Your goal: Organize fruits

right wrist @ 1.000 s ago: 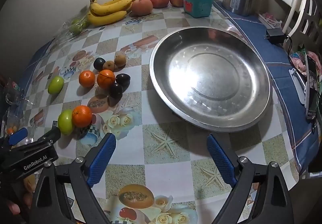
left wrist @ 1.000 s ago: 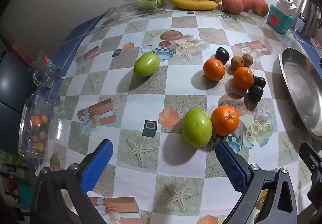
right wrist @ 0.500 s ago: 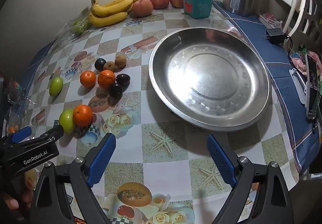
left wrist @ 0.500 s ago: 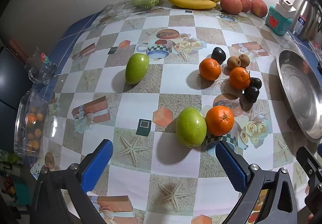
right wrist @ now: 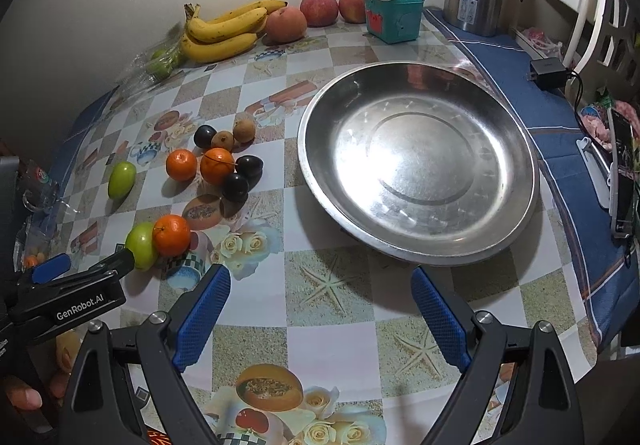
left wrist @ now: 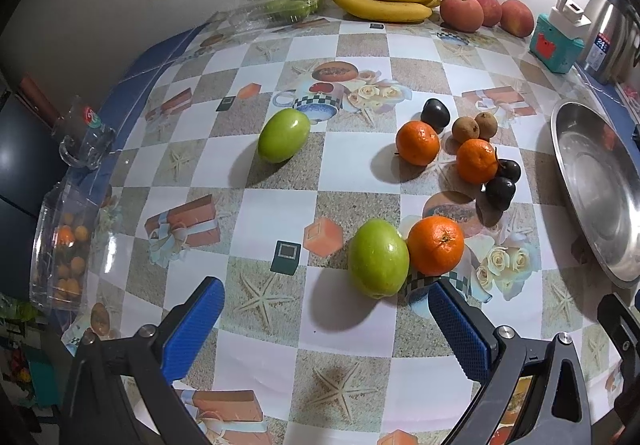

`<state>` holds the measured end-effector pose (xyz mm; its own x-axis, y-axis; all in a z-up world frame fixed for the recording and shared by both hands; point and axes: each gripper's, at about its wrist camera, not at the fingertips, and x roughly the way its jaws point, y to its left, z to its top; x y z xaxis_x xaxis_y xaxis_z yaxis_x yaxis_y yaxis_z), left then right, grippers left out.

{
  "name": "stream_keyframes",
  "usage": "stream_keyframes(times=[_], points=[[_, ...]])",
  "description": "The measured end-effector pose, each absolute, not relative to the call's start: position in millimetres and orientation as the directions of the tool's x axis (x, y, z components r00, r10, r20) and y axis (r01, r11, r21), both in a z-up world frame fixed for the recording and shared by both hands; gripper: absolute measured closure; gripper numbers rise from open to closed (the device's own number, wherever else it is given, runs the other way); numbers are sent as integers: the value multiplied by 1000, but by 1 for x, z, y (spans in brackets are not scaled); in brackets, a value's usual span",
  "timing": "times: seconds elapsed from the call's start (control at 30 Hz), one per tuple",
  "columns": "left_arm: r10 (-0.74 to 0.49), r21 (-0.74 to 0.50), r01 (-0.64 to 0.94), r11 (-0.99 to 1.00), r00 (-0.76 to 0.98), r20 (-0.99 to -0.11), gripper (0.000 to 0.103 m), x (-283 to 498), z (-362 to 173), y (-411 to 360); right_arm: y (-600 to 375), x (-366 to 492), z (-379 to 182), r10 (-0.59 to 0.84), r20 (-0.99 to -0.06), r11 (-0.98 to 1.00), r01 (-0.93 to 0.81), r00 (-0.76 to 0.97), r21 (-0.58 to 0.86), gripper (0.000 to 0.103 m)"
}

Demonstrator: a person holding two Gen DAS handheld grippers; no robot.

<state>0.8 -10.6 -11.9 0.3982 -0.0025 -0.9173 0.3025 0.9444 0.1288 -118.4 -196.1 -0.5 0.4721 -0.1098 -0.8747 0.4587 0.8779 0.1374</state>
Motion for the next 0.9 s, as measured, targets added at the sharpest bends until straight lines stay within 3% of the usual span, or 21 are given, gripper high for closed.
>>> stream_keyframes(times=[0.9], points=[[1, 133, 278, 951, 427, -904, 0, 0, -6, -2, -192, -107, -5, -186, -874, 872, 486, 448, 64, 11]])
